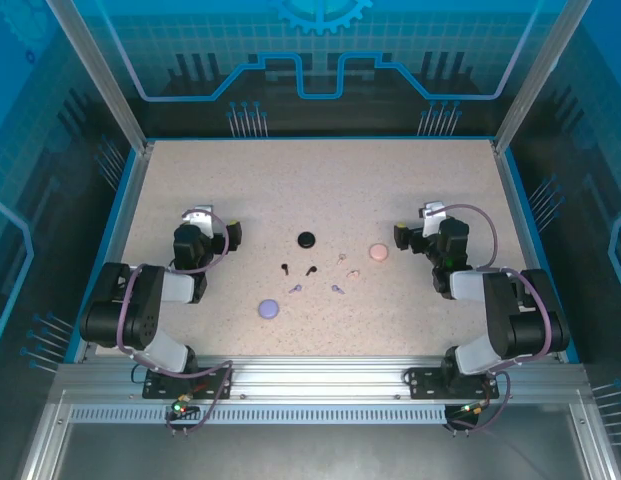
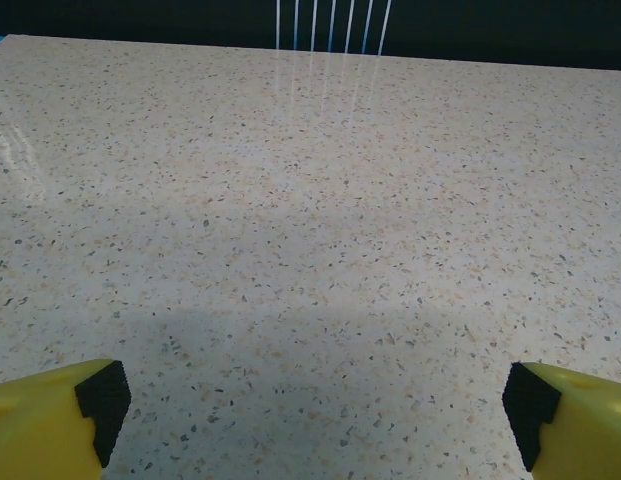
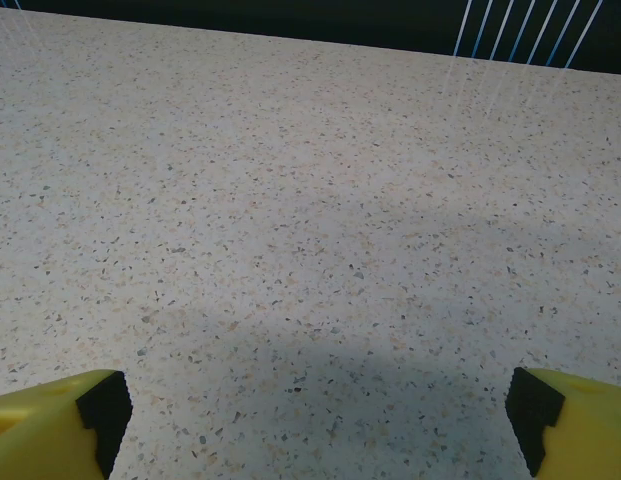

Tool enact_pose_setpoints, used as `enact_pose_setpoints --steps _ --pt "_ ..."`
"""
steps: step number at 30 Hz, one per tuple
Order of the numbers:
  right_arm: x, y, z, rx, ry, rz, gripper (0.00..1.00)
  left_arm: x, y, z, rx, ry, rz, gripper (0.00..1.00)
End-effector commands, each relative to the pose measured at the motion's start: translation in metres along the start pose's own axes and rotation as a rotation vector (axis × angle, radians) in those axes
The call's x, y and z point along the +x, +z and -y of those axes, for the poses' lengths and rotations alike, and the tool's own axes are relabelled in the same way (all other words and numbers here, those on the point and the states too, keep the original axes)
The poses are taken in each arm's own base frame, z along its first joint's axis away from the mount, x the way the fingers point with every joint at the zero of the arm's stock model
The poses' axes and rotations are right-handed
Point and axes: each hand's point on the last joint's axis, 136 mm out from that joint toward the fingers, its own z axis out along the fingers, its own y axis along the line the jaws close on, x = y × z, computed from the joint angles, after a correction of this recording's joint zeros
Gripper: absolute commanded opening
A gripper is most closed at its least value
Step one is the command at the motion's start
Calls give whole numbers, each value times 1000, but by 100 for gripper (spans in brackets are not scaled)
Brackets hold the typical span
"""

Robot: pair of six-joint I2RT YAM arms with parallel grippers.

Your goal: Insert wireless bluetooth earbuds into charging case

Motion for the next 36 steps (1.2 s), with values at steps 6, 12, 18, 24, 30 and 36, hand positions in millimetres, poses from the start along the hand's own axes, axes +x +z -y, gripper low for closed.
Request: enact_pose_setpoints --steps 6,12,18,24,30,36 --pt "-4 2 3 14 -6 4 100 -8 1 4 27 6 17 99" --pt "-4 2 3 2 3 5 100 -8 1 2 16 -1 15 99" --pt "-12 -1 7 9 21 -1 100 -17 -9 -2 -10 -9 57 99" --pt "-42 -27 9 23 22 -64 100 -50 -39 -11 -75 -56 92 99" --pt "-58 -62 -11 -31 -2 -221 100 -81 -66 -5 -83 -356 -49 99" --pt "-61 -83 -47 -135 -126 -429 100 -64 -85 59 225 -601 -262 99"
